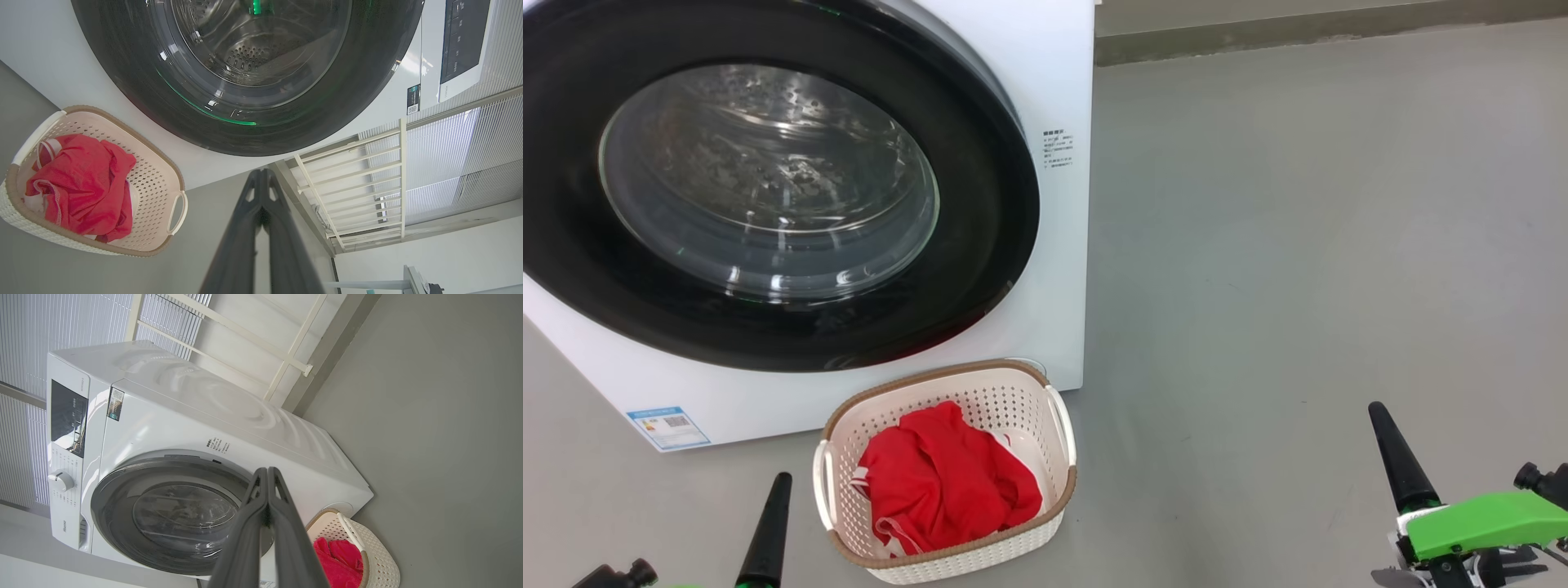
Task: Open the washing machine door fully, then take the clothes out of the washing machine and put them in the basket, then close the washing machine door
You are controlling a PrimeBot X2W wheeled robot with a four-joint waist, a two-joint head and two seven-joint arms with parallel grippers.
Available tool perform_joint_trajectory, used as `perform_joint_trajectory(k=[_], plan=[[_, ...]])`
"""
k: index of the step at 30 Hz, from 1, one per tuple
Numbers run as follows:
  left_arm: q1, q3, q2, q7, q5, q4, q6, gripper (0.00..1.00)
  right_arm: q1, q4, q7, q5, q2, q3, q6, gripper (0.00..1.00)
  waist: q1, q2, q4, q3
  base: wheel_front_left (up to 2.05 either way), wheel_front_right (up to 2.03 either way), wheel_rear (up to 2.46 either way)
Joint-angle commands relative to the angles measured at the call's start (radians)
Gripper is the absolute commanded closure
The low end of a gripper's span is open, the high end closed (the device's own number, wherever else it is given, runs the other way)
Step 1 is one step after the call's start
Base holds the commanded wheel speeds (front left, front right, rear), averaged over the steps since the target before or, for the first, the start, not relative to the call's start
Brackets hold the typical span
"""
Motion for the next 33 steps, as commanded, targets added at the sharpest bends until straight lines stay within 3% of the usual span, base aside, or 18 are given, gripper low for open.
perform_joint_trajectory(k=[1, 33], plan=[[-0.053, 0.030, 0.010, 0.010, -0.035, -0.018, -0.003, 1.00, -0.060, -0.022, 0.009, 0.040, -0.012, 0.004, -0.001, 1.00, 0.0000, 0.0000, 0.001, 0.001, 0.00, 0.00, 0.00], [-0.099, 0.057, -0.002, 0.092, -0.363, 0.018, -0.004, 1.00, -0.094, 0.001, 0.097, 0.351, 0.004, -0.042, -0.001, 1.00, -0.0001, 0.0000, 0.021, 0.016, 0.00, 0.00, 0.00]])
